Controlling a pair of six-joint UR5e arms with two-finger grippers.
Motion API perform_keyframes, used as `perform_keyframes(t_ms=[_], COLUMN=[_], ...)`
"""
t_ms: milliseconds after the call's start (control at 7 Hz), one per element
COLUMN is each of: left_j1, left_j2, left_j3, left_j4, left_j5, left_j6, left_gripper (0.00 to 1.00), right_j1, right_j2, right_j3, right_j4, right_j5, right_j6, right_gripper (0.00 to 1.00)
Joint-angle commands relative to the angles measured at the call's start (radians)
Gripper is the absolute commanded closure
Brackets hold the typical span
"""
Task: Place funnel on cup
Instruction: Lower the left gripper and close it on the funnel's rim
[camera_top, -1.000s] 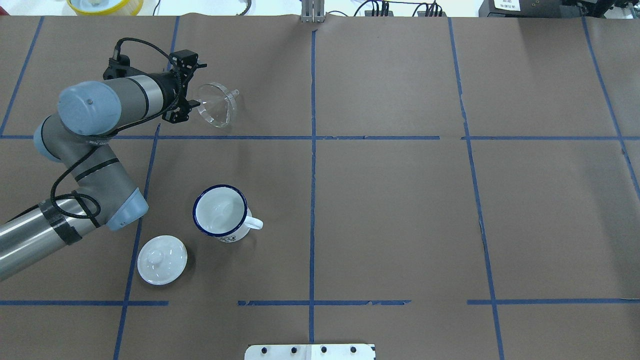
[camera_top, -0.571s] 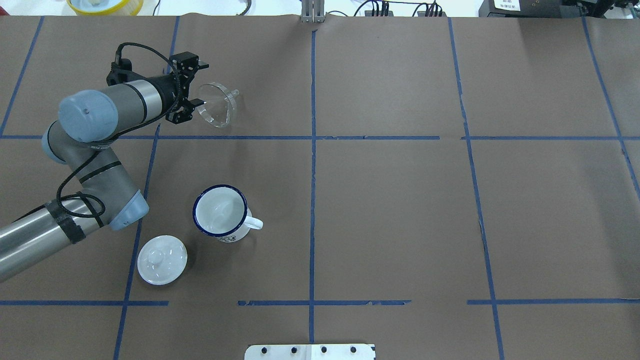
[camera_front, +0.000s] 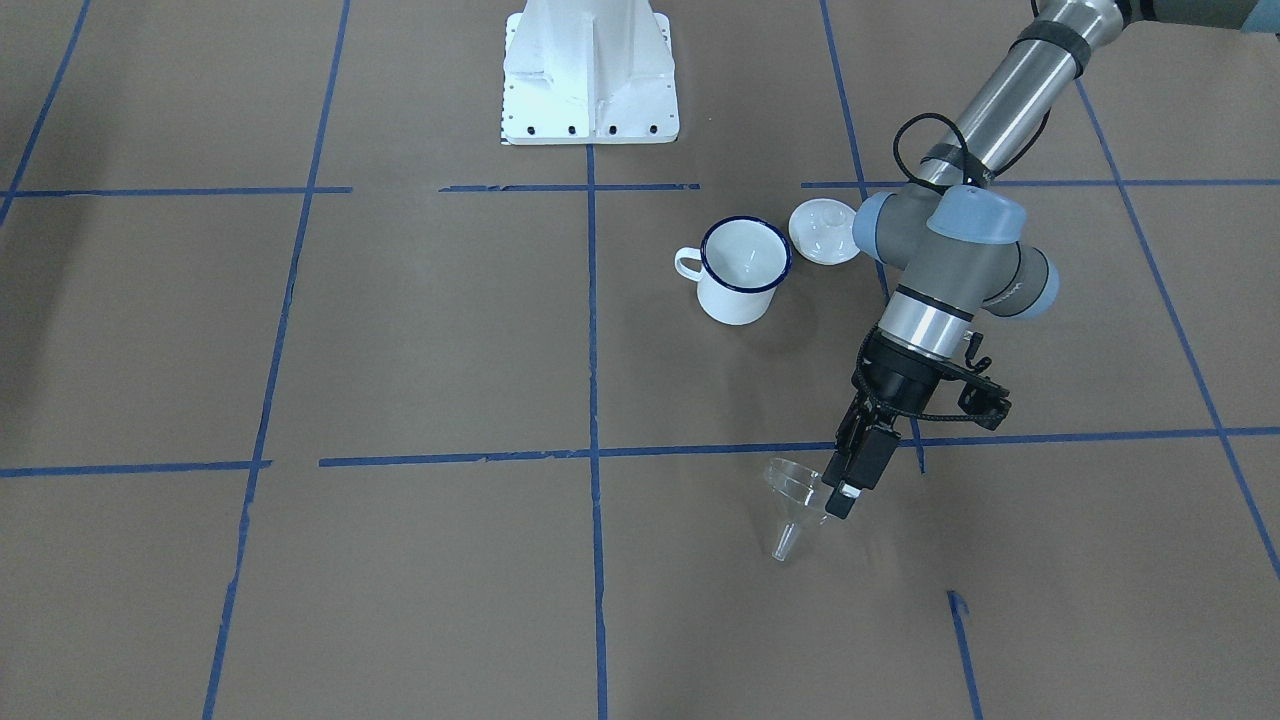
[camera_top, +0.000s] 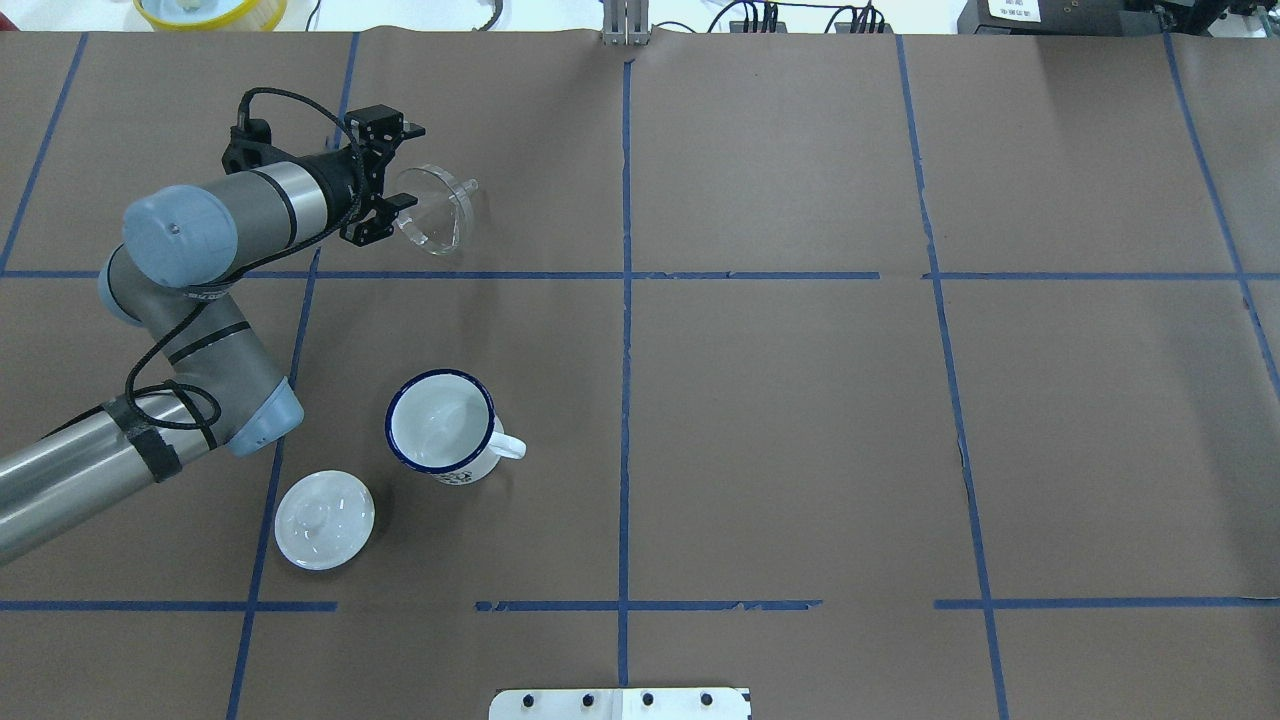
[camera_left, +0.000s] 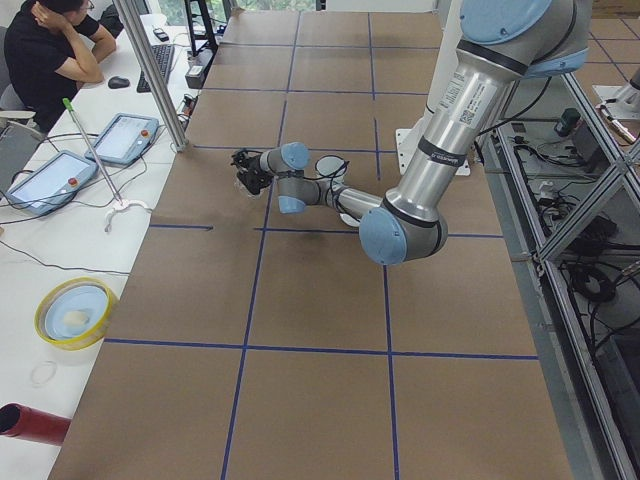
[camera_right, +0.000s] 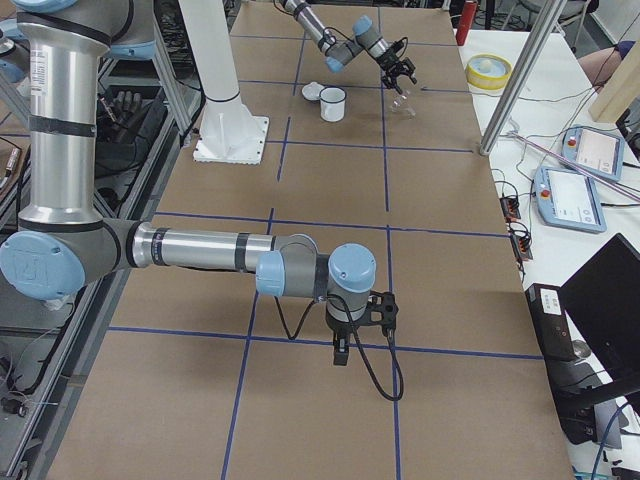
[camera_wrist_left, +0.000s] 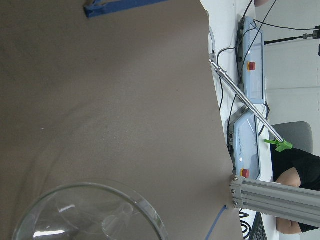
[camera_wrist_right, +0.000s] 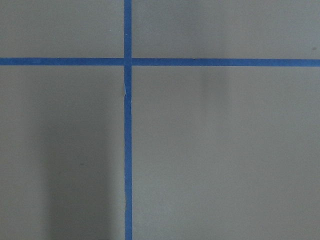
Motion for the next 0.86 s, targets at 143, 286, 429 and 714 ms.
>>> perform_keyframes(t_ms=[143,286,429,714], left_j1=[-0.001,-0.001,-0.001,0.001], left_j2=[-0.013,-0.013,-0.013,-0.013], left_j3=[0.020,0.020,0.025,0.030], left_j4=[-0.026,-0.029,-0.030,-0.030], left_j5=[0.002,0.002,0.002,0.002], left_j6=[0.001,0.001,0.001,0.001], left_gripper=[0.49,0.58,0.58,0.58], right_j1=[0.000,0.000,0.000,0.000], right_j2=[0.000,0.000,0.000,0.000], right_j3=[0.001,0.001,0.001,0.001], right_j4=[0.000,0.000,0.000,0.000], right_j5=[0.000,0.000,0.000,0.000], right_j6=[0.000,0.000,0.000,0.000], right_gripper=[0.00,0.00,0.00,0.00])
